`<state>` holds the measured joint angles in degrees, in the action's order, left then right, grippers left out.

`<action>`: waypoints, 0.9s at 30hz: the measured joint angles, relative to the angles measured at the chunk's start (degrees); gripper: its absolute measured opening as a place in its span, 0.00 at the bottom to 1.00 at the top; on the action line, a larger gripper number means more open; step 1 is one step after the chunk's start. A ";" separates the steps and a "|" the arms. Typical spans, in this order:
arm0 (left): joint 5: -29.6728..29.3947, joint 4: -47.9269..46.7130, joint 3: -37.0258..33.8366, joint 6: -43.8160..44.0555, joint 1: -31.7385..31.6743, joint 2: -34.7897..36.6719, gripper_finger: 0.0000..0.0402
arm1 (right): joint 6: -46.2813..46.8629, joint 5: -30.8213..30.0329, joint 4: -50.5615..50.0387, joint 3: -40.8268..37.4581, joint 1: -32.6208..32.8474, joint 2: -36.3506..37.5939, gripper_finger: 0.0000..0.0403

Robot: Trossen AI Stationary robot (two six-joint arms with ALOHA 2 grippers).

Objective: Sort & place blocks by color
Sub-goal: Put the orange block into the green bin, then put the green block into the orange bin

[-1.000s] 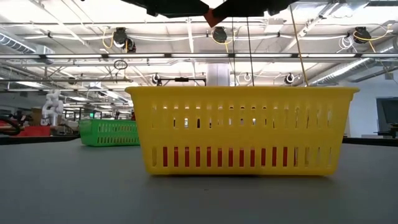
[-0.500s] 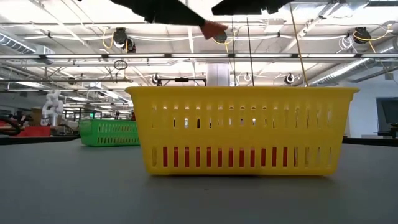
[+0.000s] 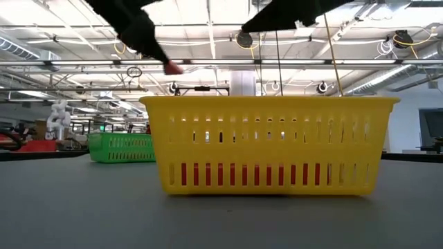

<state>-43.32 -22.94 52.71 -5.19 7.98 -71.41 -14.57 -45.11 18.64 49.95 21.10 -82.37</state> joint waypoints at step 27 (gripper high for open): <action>7.96 -20.07 -0.02 26.35 -16.38 -6.78 0.58 | 10.79 6.40 -0.01 -0.04 -0.15 -0.02 0.57</action>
<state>-35.36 -43.01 52.69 21.16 -8.40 -78.18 -3.78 -38.71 18.63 49.91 20.95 -82.39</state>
